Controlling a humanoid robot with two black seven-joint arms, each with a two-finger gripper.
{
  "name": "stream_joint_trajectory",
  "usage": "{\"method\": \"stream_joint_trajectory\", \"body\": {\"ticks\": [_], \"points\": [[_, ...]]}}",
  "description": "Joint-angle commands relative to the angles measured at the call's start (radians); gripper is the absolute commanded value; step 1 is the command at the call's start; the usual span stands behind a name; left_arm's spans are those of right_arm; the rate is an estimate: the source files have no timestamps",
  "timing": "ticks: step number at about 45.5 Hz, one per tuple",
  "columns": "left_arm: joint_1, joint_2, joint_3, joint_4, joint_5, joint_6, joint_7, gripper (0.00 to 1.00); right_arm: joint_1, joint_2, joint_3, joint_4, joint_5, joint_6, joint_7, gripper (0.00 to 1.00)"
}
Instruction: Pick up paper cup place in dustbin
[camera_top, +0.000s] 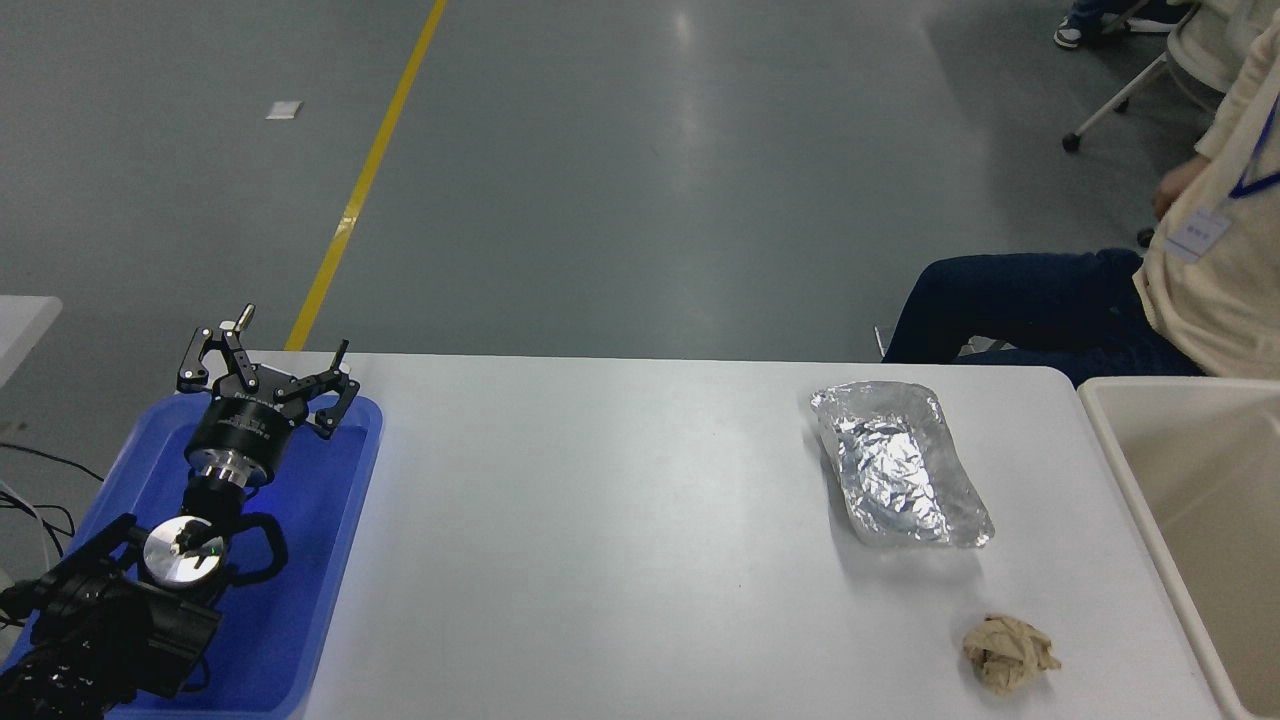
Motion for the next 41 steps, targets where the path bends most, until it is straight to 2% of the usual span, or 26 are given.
{"method": "stream_joint_trajectory", "body": {"ticks": [1,10,17,24,31,34,36,41], "points": [[0.0,0.0,-0.001,0.0,0.0,0.0,0.0,1.0,-0.207,0.039,0.115,-0.09,0.006,-0.226,-0.01,0.0],[0.0,0.0,-0.001,0.0,0.0,0.0,0.0,1.0,-0.331,0.121,0.16,-0.176,0.006,-0.399,-0.01,0.0],[0.0,0.0,-0.001,0.0,0.0,0.0,0.0,1.0,-0.426,0.2,0.247,-0.314,0.006,-0.421,-0.01,0.0],[0.0,0.0,-0.001,0.0,0.0,0.0,0.0,1.0,-0.462,0.241,0.308,-0.346,0.006,-0.488,-0.01,0.0],[0.0,0.0,-0.001,0.0,0.0,0.0,0.0,1.0,-0.48,0.266,0.31,-0.345,0.006,-0.622,-0.01,0.41],[0.0,0.0,-0.001,0.0,0.0,0.0,0.0,1.0,-0.48,0.266,0.316,-0.345,0.007,-0.666,-0.01,0.7],[-0.002,0.0,-0.001,0.0,0.0,0.0,0.0,1.0,-0.48,0.267,0.316,-0.342,0.007,-0.692,-0.01,0.84],[0.0,-0.001,-0.001,0.0,0.0,0.0,0.0,1.0,-0.478,0.269,0.328,-0.328,0.007,-0.714,-0.008,0.94]]}}
